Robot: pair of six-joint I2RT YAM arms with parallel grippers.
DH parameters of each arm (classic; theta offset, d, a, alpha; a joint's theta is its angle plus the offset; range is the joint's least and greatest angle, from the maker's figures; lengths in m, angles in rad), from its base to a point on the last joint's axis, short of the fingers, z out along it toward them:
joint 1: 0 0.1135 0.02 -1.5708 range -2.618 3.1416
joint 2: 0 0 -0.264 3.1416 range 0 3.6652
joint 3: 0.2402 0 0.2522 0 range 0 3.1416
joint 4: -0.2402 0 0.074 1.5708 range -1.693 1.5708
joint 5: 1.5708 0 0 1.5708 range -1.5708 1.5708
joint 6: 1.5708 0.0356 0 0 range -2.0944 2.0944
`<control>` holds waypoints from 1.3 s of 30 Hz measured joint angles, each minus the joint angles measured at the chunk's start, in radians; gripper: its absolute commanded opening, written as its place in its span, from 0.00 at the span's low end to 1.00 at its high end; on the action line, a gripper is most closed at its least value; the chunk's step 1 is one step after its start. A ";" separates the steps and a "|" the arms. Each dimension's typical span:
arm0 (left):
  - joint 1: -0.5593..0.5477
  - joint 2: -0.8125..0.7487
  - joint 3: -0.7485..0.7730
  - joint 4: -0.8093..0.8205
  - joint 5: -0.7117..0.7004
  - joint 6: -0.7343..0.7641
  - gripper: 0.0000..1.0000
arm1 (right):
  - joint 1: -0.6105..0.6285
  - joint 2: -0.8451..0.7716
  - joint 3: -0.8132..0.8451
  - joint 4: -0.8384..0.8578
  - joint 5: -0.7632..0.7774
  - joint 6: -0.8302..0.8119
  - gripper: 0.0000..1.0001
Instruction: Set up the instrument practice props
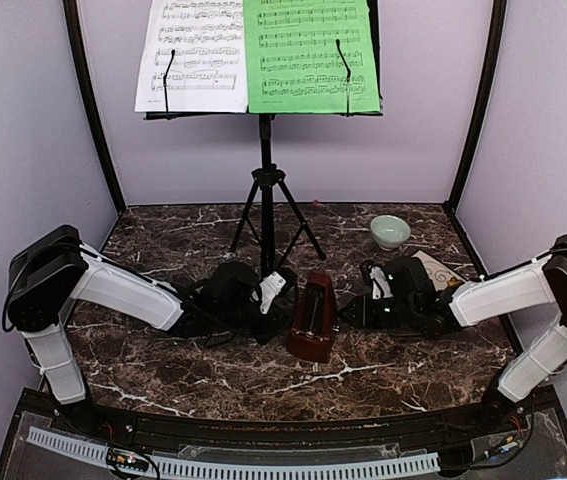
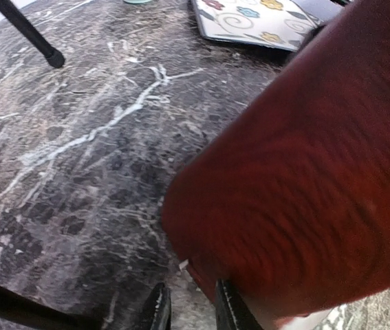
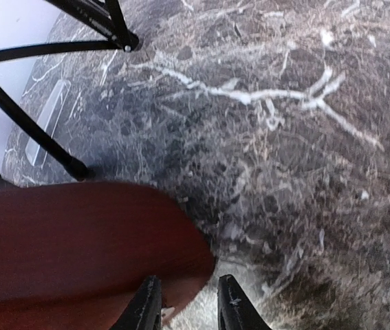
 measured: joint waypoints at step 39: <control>0.031 -0.199 -0.208 0.089 -0.093 -0.151 0.57 | 0.254 -0.330 -0.047 -0.114 0.122 -0.037 1.00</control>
